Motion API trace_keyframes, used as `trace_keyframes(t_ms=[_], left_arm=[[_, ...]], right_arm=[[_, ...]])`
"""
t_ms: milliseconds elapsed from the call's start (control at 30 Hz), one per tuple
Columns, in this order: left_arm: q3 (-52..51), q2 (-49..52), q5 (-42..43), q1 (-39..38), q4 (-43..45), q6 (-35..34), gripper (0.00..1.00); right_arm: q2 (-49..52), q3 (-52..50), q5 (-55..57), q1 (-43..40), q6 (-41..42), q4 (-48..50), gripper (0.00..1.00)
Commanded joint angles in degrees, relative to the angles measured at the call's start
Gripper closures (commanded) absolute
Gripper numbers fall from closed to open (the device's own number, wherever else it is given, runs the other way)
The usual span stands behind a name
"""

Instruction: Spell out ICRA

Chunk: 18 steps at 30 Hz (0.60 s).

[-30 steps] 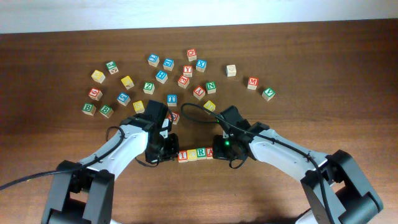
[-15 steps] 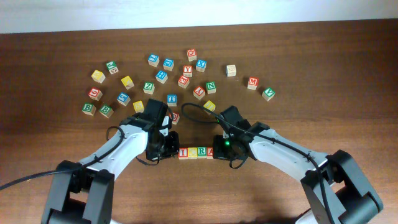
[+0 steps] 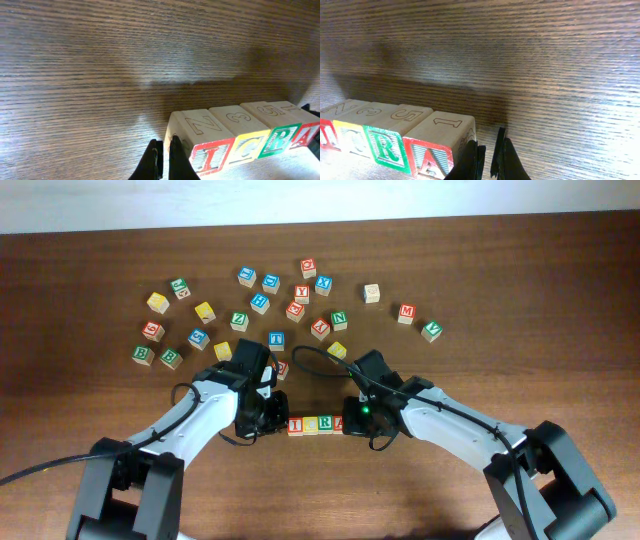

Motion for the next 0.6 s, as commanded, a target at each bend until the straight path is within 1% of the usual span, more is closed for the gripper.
trace_keyframes(t_ms=[0,233,300,367,433,467,500,533,567], left_arm=[[-0.52,0.39,-4.85,-0.15,-0.87,-0.48,1.0],[-0.48,0.2,-6.82,-0.15,-1.14,-0.5,1.0],[-0.24,-1.6,-8.39,0.31,-2.29,-0.5,1.0],[0.63,-6.23,-10.88,1.81,-5.92,-0.5,1.0],[1.4,-11.98,-12.98,3.41,-8.87,-0.48,1.0],[1.44,-15.76,-13.7,4.37,-10.23,-0.48,1.0],[1.44,-21.31,-14.91,5.84,-11.91,-0.48,1.0],[1.44,-23.87,-15.52,6.49,-12.83,-0.48,0.91],[1.44,-26.34,-15.89,6.95,-13.66,-0.48,0.57]], right_arm=[[0.63,-0.13,1.97,0.24,0.57,-0.24,0.96],[0.5,-0.07,1.97,0.13,0.13,-0.52,0.96],[-0.96,0.48,2.29,-1.25,0.11,-3.72,0.96],[-5.31,2.08,5.07,-4.98,0.09,-11.54,0.96],[-11.17,2.29,5.2,-8.15,-2.29,-16.74,0.96],[-15.28,2.29,5.25,-9.38,-3.1,-19.76,0.95],[-22.23,2.29,5.9,-9.99,-3.08,-24.28,0.9],[-27.08,2.29,6.49,-9.7,-3.06,-26.99,0.81],[-30.95,2.27,6.64,-9.33,-3.04,-28.98,0.62]])
